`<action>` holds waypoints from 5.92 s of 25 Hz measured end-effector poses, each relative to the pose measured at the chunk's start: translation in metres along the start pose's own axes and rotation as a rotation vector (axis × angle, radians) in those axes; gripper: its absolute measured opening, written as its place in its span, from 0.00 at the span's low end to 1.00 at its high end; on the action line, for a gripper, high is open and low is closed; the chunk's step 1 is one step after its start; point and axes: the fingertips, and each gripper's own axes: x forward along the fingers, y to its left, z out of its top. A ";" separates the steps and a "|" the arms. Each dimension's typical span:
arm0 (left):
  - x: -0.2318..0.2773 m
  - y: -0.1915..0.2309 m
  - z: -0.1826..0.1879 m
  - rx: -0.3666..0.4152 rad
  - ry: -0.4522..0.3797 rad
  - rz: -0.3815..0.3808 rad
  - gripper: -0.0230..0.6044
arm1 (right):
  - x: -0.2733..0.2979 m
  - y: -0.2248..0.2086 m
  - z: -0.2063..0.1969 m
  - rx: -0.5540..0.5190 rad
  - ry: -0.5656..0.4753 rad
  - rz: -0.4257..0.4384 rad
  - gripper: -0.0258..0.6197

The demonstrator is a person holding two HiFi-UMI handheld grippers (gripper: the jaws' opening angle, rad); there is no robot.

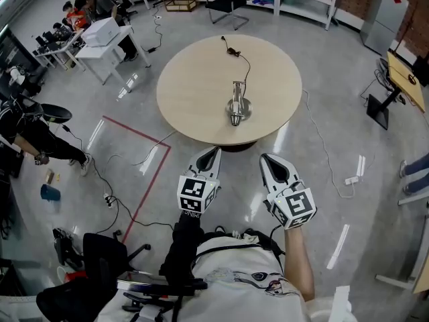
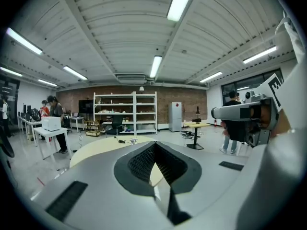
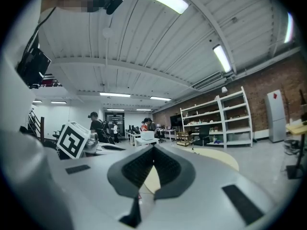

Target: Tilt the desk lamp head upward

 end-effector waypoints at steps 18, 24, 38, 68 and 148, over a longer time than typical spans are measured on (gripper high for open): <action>0.076 0.039 -0.038 0.007 0.096 -0.029 0.04 | 0.058 -0.039 -0.037 0.022 0.079 0.067 0.04; 0.142 0.095 -0.042 -0.018 0.131 -0.070 0.04 | 0.114 -0.072 -0.035 0.036 0.097 0.031 0.04; 0.265 0.155 -0.126 0.087 0.315 -0.367 0.04 | 0.218 -0.124 -0.068 0.053 0.201 -0.056 0.04; 0.342 0.154 -0.250 0.083 0.479 -0.434 0.04 | 0.247 -0.134 -0.169 -0.283 0.426 0.436 0.14; 0.377 0.143 -0.287 0.189 0.592 -0.515 0.04 | 0.280 -0.119 -0.159 -0.950 0.220 0.979 0.31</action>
